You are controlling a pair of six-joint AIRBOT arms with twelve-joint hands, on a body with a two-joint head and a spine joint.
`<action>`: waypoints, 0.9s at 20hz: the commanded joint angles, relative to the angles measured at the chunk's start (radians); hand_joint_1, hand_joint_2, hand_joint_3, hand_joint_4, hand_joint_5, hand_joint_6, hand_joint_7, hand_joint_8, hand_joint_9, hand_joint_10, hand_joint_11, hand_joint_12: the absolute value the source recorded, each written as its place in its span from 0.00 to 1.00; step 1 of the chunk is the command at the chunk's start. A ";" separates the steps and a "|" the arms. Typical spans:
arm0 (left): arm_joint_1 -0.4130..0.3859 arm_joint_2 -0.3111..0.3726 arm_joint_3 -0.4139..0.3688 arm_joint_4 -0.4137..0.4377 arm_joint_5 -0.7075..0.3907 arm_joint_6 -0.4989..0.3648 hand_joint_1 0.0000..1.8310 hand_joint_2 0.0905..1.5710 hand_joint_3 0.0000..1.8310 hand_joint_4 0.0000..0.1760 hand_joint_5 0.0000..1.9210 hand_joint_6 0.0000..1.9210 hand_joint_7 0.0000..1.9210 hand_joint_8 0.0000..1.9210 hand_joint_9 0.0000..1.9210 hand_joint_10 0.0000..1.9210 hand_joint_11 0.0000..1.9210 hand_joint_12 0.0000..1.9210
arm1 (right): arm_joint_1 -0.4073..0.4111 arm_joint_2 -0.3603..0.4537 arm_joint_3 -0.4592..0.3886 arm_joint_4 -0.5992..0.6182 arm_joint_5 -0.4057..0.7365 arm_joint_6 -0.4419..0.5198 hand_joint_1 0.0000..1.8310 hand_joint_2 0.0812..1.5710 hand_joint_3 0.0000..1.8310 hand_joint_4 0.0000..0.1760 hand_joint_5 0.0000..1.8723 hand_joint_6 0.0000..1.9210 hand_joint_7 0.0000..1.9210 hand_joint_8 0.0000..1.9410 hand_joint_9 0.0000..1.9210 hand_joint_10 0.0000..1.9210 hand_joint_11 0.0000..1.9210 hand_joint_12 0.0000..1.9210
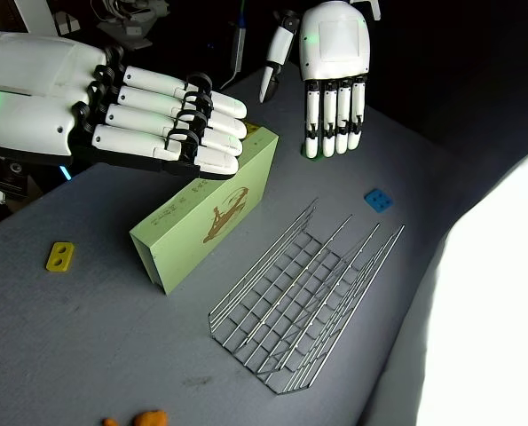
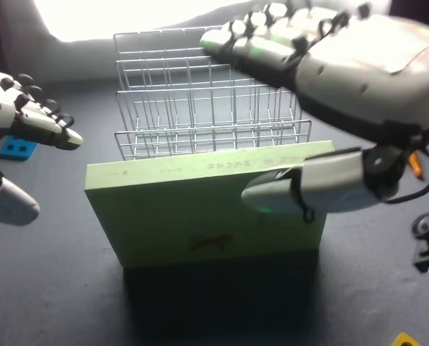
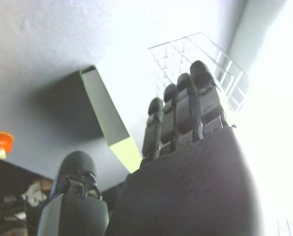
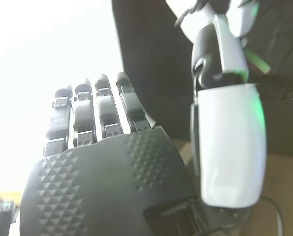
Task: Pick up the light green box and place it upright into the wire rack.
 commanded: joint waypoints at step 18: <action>0.030 -0.008 0.035 0.008 0.073 0.011 0.21 0.70 0.00 0.10 0.02 0.01 0.05 0.00 0.02 0.00 0.00 0.06 | 0.096 -0.259 0.197 1.077 0.130 -0.757 0.58 0.62 0.00 0.00 0.00 0.00 0.00 0.00 0.00 0.00 0.00 0.00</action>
